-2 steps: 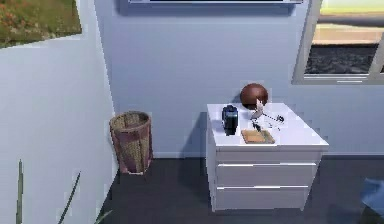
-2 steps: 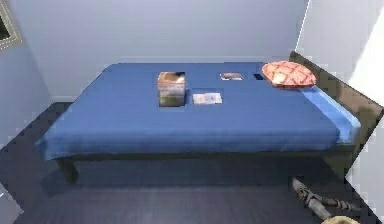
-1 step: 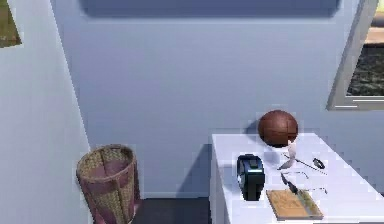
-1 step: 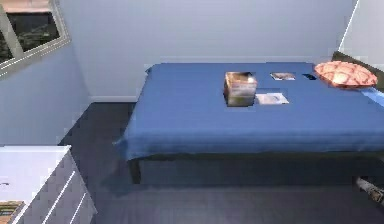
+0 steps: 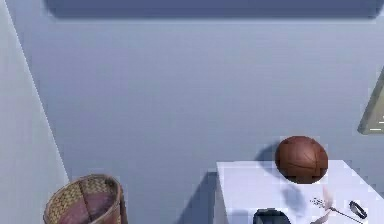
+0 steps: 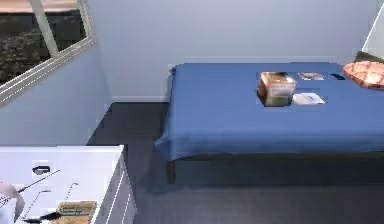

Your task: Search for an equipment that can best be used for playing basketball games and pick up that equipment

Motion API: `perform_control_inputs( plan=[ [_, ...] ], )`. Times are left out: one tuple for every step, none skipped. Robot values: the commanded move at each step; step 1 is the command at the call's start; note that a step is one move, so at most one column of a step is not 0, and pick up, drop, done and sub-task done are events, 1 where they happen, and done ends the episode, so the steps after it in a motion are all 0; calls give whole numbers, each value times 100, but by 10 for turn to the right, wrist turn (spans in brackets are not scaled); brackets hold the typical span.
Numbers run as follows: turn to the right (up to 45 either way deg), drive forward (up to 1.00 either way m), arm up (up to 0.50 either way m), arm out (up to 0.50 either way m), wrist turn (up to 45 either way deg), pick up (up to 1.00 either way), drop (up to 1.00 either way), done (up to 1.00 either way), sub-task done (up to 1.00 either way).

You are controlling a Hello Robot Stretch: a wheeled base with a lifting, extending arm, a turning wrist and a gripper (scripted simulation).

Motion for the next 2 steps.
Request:
perform_control_inputs(
  plan=[
    [-450, 0, 0, 0, 0, 0, 0, 0, 0],
    [-120, 0, 0, 0, 0, 0, 0, 0, 0]
  ],
)
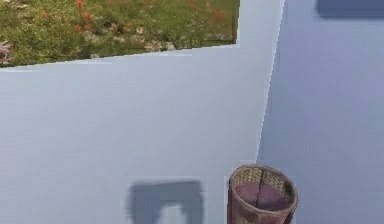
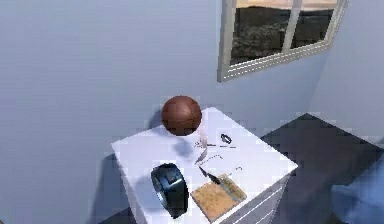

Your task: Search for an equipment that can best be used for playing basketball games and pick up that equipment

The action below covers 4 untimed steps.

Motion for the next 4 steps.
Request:
perform_control_inputs(
  plan=[
    [450, 0, 0, 0, 0, 0, 0, 0, 0],
    [450, 0, 0, 0, 0, 0, 0, 0, 0],
    [450, 0, 0, 0, 0, 0, 0, 0, 0],
    [60, 0, 0, 0, 0, 0, 0, 0, 0]
  ],
)
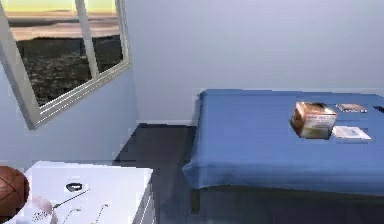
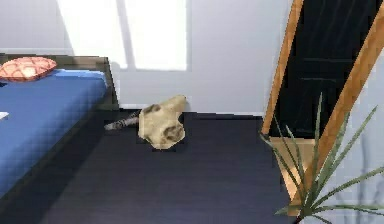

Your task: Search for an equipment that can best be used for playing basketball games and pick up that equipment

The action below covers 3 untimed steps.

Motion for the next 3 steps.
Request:
perform_control_inputs(
  plan=[
    [0, 60, 0, 0, 0, 0, 0, 0, 0],
    [-450, 0, 0, 0, 0, 0, 0, 0, 0],
    [-450, 0, 0, 0, 0, 0, 0, 0, 0]
  ],
)
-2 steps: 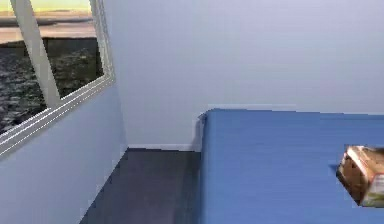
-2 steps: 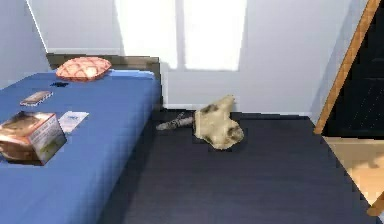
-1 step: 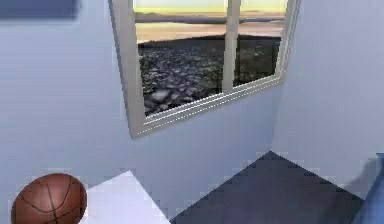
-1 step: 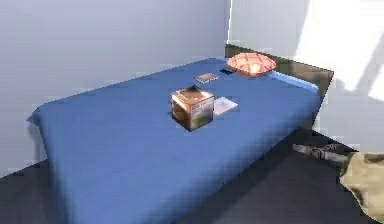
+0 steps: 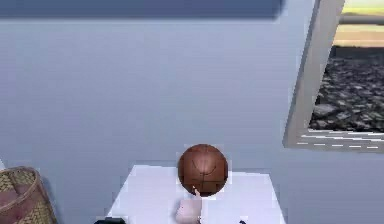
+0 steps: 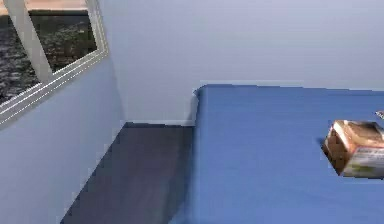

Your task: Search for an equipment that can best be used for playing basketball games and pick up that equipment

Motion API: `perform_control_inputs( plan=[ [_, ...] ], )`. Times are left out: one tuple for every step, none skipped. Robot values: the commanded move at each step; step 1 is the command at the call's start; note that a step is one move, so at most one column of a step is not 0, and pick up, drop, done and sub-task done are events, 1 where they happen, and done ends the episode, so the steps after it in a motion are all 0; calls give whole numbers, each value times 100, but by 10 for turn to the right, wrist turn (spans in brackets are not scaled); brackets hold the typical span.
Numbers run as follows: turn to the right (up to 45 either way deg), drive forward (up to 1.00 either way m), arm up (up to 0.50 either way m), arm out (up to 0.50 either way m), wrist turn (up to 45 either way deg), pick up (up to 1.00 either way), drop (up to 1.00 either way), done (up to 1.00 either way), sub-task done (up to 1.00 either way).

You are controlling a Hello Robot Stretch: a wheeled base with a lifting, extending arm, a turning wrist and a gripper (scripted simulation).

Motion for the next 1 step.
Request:
perform_control_inputs(
  plan=[
    [-450, 0, 0, 0, 0, 0, 0, 0, 0]
  ],
)
